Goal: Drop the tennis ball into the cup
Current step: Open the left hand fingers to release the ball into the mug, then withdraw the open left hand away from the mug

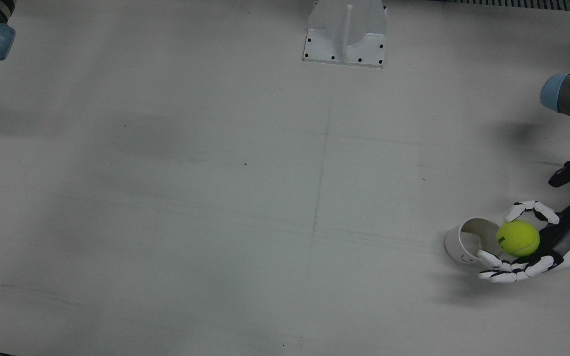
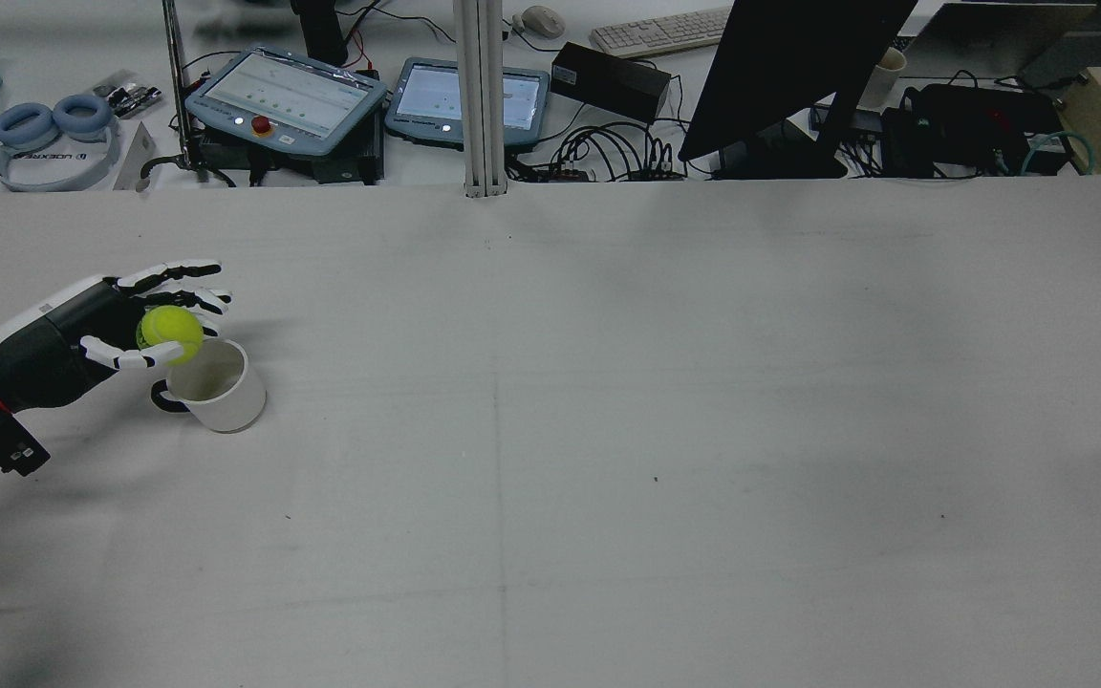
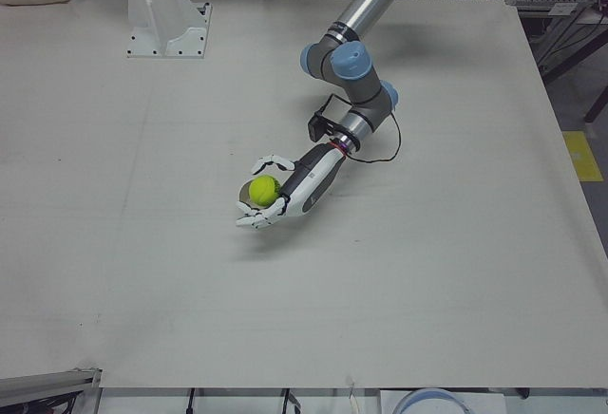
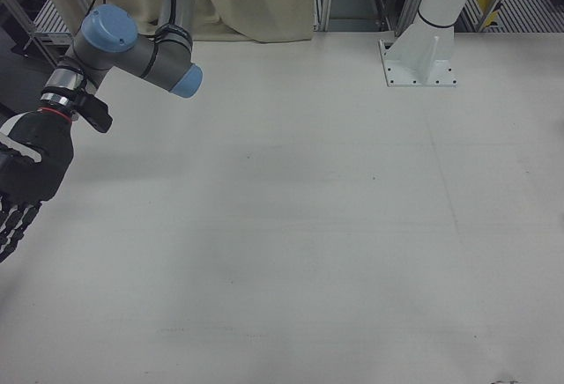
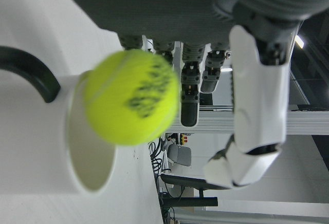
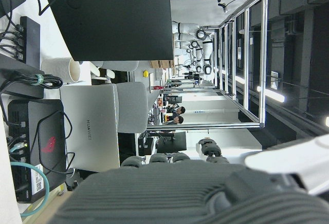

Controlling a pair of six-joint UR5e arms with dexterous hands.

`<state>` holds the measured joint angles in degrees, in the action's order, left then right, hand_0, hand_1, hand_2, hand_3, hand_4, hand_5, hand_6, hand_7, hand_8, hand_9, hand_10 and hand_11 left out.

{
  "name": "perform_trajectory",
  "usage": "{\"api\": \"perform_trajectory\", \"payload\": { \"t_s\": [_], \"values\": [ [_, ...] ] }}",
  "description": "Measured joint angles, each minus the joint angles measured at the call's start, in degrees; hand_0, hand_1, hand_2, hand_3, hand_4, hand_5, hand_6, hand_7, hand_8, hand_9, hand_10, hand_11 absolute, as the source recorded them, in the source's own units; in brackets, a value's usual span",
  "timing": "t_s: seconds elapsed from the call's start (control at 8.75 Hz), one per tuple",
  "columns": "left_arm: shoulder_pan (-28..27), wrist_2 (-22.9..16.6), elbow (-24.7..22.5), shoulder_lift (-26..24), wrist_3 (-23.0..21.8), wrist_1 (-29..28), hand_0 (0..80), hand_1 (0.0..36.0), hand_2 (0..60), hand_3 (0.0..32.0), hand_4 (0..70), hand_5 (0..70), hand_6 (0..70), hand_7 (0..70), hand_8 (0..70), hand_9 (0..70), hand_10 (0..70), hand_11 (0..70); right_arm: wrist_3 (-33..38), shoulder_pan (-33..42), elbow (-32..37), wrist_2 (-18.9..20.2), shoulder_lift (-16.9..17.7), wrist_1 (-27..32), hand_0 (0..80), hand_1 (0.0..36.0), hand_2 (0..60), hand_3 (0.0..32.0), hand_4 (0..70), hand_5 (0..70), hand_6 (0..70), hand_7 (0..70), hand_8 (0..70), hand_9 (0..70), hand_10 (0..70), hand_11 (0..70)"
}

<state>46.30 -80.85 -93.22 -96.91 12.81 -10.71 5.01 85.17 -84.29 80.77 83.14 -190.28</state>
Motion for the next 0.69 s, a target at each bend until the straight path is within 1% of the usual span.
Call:
{"api": "perform_trajectory", "payload": {
  "t_s": [0.11,0.23,0.34,0.46,0.57,0.69],
  "values": [
    [0.0,-0.1,-0.1,0.0,-0.1,0.0,71.2,35.8,37.0,0.0,17.4,17.0,33.1,30.6,18.9,21.8,22.9,36.3,0.0,0.0,0.0,0.0,0.0,0.0,0.0,0.0,0.0,0.0,0.0,0.0,0.0,0.0,0.0,0.0,0.0,0.0],
    [0.1,-0.1,-0.1,-0.1,-0.1,0.0,70.8,35.8,40.8,0.0,17.6,17.9,37.5,30.1,19.9,21.8,22.8,36.3,0.0,0.0,0.0,0.0,0.0,0.0,0.0,0.0,0.0,0.0,0.0,0.0,0.0,0.0,0.0,0.0,0.0,0.0],
    [0.1,-0.1,-0.1,-0.1,-0.2,0.0,71.4,35.9,44.9,0.0,17.8,19.2,44.0,29.7,21.3,21.9,23.5,37.2,0.0,0.0,0.0,0.0,0.0,0.0,0.0,0.0,0.0,0.0,0.0,0.0,0.0,0.0,0.0,0.0,0.0,0.0],
    [0.5,-0.1,-0.2,-0.1,-0.5,0.0,71.6,36.0,52.4,0.0,18.9,20.5,49.1,31.2,22.9,22.9,26.4,41.4,0.0,0.0,0.0,0.0,0.0,0.0,0.0,0.0,0.0,0.0,0.0,0.0,0.0,0.0,0.0,0.0,0.0,0.0],
    [2.4,-0.2,-0.1,-0.3,-0.7,0.2,74.2,36.0,55.1,0.0,20.6,20.3,45.7,34.1,22.7,24.2,28.9,44.6,0.0,0.0,0.0,0.0,0.0,0.0,0.0,0.0,0.0,0.0,0.0,0.0,0.0,0.0,0.0,0.0,0.0,0.0],
    [6.7,-0.1,0.0,-0.6,-0.7,0.6,80.0,36.0,57.7,0.0,23.3,20.9,46.4,35.5,23.4,25.1,29.2,45.2,0.0,0.0,0.0,0.0,0.0,0.0,0.0,0.0,0.0,0.0,0.0,0.0,0.0,0.0,0.0,0.0,0.0,0.0]
  ]
}}
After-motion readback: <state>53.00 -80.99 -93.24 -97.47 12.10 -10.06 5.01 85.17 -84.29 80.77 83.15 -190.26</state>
